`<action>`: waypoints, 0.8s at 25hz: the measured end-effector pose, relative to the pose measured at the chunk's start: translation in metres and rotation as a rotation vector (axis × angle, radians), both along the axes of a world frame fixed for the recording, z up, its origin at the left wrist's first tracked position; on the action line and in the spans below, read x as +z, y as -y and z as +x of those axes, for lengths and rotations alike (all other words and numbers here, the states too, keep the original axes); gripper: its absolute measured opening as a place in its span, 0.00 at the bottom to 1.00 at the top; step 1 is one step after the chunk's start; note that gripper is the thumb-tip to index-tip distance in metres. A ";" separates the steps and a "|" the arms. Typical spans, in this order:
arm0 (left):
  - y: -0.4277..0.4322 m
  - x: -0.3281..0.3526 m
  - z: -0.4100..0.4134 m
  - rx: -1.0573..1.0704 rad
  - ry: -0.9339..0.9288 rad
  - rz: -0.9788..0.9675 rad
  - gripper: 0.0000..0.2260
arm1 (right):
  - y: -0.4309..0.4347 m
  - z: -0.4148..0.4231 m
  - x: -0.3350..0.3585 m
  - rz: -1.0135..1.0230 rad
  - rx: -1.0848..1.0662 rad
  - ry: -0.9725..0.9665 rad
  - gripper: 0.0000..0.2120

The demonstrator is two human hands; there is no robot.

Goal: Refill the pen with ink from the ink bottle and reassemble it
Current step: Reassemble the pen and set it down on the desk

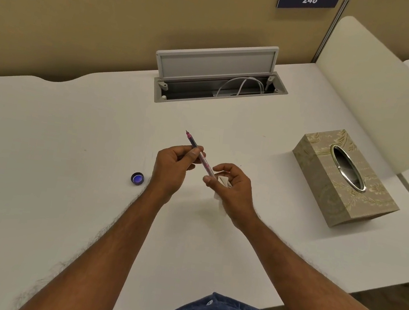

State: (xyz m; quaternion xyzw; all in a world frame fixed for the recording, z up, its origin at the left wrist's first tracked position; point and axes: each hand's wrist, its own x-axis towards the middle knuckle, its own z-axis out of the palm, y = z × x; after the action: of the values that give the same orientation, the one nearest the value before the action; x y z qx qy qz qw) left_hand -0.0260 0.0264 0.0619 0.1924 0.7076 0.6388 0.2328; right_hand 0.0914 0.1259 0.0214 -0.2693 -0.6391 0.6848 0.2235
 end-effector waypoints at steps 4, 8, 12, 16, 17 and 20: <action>0.001 -0.001 0.000 -0.017 0.014 0.014 0.07 | 0.000 -0.001 -0.002 -0.004 0.000 -0.024 0.08; -0.001 -0.001 -0.001 -0.007 0.013 0.006 0.07 | 0.000 -0.001 -0.002 -0.007 0.032 -0.018 0.12; -0.002 -0.001 -0.002 0.002 0.014 0.004 0.07 | 0.004 -0.001 0.002 0.005 0.035 -0.010 0.10; -0.002 0.000 -0.002 0.005 0.024 0.009 0.07 | 0.004 -0.003 0.002 0.038 0.005 0.002 0.07; -0.003 -0.001 -0.002 0.005 0.025 0.009 0.07 | 0.004 -0.004 0.002 0.025 0.010 -0.002 0.08; -0.003 0.000 -0.002 -0.001 0.033 0.016 0.07 | 0.004 -0.004 -0.001 -0.013 0.028 0.005 0.12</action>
State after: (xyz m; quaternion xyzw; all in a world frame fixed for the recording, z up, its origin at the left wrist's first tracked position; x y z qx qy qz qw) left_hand -0.0285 0.0295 0.0615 0.1839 0.6985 0.6475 0.2431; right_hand 0.0873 0.1219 0.0204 -0.2637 -0.6387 0.6915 0.2105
